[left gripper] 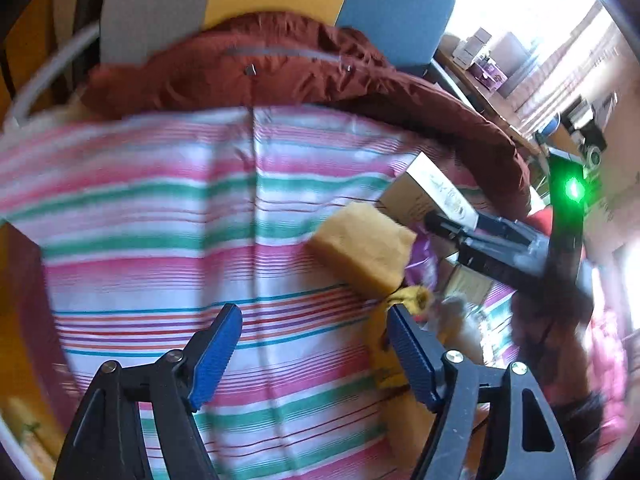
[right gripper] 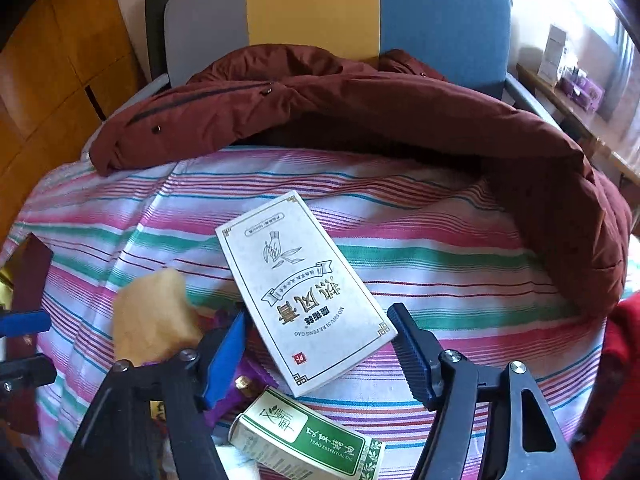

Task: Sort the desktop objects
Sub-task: 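Grasp a yellow sponge with the left tool while the right tool grasps the white tea box, then carry the sponge and tea box into the gold tray and open both tools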

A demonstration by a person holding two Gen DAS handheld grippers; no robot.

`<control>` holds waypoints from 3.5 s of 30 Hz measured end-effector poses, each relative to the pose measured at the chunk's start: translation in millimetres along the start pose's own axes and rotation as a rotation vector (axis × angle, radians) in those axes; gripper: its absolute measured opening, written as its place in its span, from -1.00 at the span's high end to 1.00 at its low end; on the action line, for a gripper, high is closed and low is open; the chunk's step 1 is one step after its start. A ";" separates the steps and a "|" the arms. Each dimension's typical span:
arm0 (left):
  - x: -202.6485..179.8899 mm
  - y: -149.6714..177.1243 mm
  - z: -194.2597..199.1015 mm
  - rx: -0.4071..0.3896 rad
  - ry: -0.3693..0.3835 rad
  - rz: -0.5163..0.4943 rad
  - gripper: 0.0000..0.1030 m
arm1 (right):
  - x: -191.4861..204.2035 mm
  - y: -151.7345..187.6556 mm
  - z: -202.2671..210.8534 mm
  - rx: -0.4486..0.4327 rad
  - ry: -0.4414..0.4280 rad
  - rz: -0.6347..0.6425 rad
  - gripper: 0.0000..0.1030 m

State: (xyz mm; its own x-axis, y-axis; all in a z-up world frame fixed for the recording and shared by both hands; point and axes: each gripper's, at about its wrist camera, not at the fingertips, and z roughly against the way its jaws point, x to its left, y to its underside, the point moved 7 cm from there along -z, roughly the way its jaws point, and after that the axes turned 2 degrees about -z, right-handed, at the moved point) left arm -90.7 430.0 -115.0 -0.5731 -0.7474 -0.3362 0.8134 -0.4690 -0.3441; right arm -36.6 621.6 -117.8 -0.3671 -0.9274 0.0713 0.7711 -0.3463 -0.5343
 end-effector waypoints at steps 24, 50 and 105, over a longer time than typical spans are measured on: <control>-20.3 -47.7 -74.9 0.132 0.052 0.355 -0.37 | -10.8 -2.9 7.3 -0.035 -0.017 -0.055 -0.56; 1.4 -11.2 55.5 -0.193 -0.074 0.087 -0.06 | 27.9 -10.8 20.7 -0.075 -0.051 0.055 -0.04; 335.4 184.8 222.5 -0.298 -0.341 0.375 -0.22 | 474.2 73.3 50.9 0.037 -0.529 0.179 -0.27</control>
State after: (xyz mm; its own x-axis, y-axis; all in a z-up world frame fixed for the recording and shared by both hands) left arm -110.5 -12.0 -96.2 -0.1467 -0.9690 -0.1989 0.8632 -0.0272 -0.5042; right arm -127.8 149.2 -80.3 0.0752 -0.9134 0.4001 0.8188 -0.1724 -0.5475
